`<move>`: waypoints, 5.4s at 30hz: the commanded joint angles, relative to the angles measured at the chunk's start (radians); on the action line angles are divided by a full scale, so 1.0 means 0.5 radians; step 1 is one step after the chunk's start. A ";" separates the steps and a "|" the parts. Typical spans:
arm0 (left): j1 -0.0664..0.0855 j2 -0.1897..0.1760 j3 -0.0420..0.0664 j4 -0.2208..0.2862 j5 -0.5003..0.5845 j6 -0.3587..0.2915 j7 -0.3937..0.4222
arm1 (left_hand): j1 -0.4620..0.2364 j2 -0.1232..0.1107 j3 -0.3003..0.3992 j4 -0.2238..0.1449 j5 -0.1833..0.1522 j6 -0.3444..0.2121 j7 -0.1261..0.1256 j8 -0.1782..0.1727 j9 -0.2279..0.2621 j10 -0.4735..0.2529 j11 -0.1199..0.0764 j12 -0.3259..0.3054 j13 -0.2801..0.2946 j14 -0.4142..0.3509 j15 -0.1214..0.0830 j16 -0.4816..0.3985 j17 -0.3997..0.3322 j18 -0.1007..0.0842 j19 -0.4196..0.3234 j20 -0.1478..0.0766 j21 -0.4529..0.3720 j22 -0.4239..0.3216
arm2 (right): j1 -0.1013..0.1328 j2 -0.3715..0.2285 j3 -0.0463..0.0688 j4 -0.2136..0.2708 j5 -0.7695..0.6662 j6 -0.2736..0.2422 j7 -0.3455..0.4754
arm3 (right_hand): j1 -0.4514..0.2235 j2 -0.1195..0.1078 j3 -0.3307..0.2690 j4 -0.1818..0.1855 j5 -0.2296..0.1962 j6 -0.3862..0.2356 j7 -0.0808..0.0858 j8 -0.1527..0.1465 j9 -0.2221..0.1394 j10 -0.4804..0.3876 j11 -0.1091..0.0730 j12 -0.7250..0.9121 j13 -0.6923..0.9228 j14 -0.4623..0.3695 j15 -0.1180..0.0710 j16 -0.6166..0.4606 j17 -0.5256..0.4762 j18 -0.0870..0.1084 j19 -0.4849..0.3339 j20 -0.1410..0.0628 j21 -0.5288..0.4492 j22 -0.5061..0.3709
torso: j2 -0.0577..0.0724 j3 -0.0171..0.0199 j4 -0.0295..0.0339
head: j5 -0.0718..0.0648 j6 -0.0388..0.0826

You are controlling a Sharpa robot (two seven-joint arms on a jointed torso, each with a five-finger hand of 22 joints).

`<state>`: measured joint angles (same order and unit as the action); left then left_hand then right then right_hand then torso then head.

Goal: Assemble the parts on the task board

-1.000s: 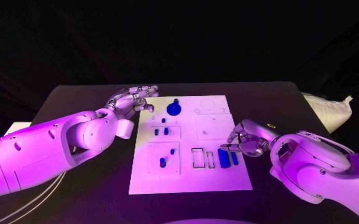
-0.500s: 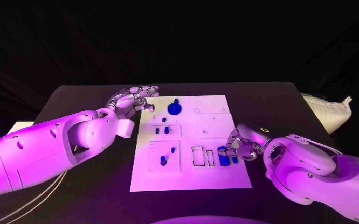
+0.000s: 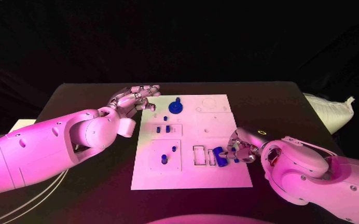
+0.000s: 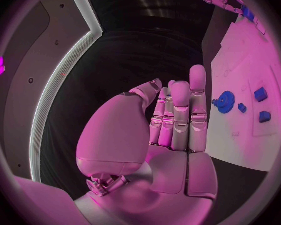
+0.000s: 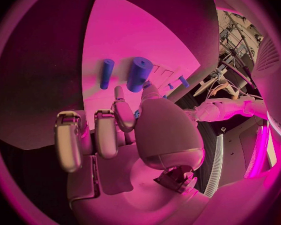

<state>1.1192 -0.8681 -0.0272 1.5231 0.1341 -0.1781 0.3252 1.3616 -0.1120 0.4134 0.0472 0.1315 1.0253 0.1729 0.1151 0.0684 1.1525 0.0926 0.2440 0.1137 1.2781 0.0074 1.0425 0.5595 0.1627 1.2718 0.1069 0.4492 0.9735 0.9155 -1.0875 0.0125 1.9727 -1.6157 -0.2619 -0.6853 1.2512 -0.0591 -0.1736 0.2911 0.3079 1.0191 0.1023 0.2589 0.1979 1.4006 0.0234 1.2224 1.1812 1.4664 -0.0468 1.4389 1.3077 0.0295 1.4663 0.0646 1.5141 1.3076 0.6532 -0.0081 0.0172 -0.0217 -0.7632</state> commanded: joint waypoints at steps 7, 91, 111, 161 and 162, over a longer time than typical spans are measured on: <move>-0.001 -0.005 0.001 0.008 0.004 0.040 0.008 | 0.006 0.014 -0.014 0.000 0.009 -0.016 0.003 0.007 0.000 -0.014 0.000 0.015 0.003 -0.012 0.000 0.010 -0.004 0.036 0.018 -0.002 -0.009 -0.003 | -0.029 0.044 0.000 -0.019 -0.119 0.089 -0.053 | 0.006 0.001 -0.022 0.002 0.008 -0.012 -0.007 0.025 0.013 -0.012 -0.008 -0.003 0.098 0.125 -0.004 0.005 0.069 -0.014 0.089 -0.002 0.004 0.382 | -0.001 0.0010 0.004 | -0.001 -0.009; -0.001 -0.008 0.001 0.026 0.004 0.063 -0.019 | 0.009 0.018 -0.019 -0.003 0.009 -0.019 0.002 0.010 0.000 -0.022 0.000 0.025 0.004 -0.016 0.000 0.010 -0.009 0.037 0.019 -0.002 -0.013 -0.006 | 0.008 0.371 0.039 -0.101 0.019 0.146 -0.188 | -0.059 0.230 -0.130 0.003 0.043 0.141 -0.123 0.297 0.318 0.081 -0.107 -0.007 0.222 0.136 -0.084 0.029 0.127 -0.025 0.119 -0.073 0.029 0.421 | -0.001 0.0029 0.010 | 0.020 -0.031; -0.001 -0.018 0.001 0.038 0.004 0.060 -0.027 | 0.004 0.017 -0.025 -0.001 0.009 -0.021 0.003 0.010 -0.001 -0.026 0.001 0.029 0.004 -0.017 0.001 0.010 -0.012 0.037 0.019 -0.001 -0.015 -0.007 | 0.008 0.402 0.037 -0.137 -0.156 0.249 -0.202 | -0.211 0.257 -0.267 0.000 -0.284 0.126 -0.128 0.317 0.399 0.084 -0.111 -0.077 0.215 0.130 -0.090 0.006 0.104 -0.020 0.107 -0.082 0.015 0.407 | 0.000 0.0020 0.010 | 0.022 -0.031; 0.000 -0.032 0.001 0.040 0.003 0.069 -0.040 | 0.000 0.018 -0.030 0.002 0.008 -0.023 0.004 0.011 -0.001 -0.031 0.002 0.033 0.004 -0.021 0.002 0.007 -0.021 0.036 0.019 0.000 -0.018 -0.009 | 0.005 0.280 0.041 0.028 -0.262 0.183 -0.192 | -0.500 0.294 -0.377 0.001 -0.502 0.141 -0.139 0.335 0.467 0.119 -0.121 -0.067 0.259 0.136 -0.097 0.013 0.129 -0.024 0.118 -0.088 0.023 0.419 | -0.001 0.0068 0.007 | 0.018 -0.035; 0.000 -0.032 0.001 0.040 0.003 0.070 -0.040 | 0.000 0.018 -0.030 0.002 0.008 -0.023 0.004 0.011 -0.001 -0.031 0.002 0.033 0.004 -0.021 0.002 0.007 -0.021 0.036 0.019 0.000 -0.018 -0.009 | 0.005 0.272 0.042 0.032 -0.263 0.188 -0.192 | -0.498 0.293 -0.375 0.000 -0.499 0.142 -0.140 0.336 0.468 0.120 -0.122 -0.067 0.260 0.136 -0.097 0.013 0.130 -0.024 0.118 -0.088 0.023 0.419 | -0.002 0.0071 0.008 | 0.018 -0.033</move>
<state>1.1188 -0.8850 -0.0274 1.5411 0.1341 -0.1638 0.3025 1.3658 -0.1079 0.4067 0.0483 0.1315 1.0216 0.1763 0.1151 0.0684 1.1453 0.0927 0.2591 0.1140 1.2747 0.0109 1.0425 0.5502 0.1627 1.2718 0.1069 0.4451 0.9701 0.9187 -0.9487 0.0331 1.9841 -1.7271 -0.1686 -0.6957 1.0093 0.0881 -0.3571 0.2924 0.0600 1.0864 0.0351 0.4218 0.4303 1.4578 -0.0407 1.1919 1.3102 1.4646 -0.0879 1.4395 1.3073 0.0297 1.4661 0.0288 1.5220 1.3078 0.6531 -0.0040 0.0211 -0.0130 -0.7826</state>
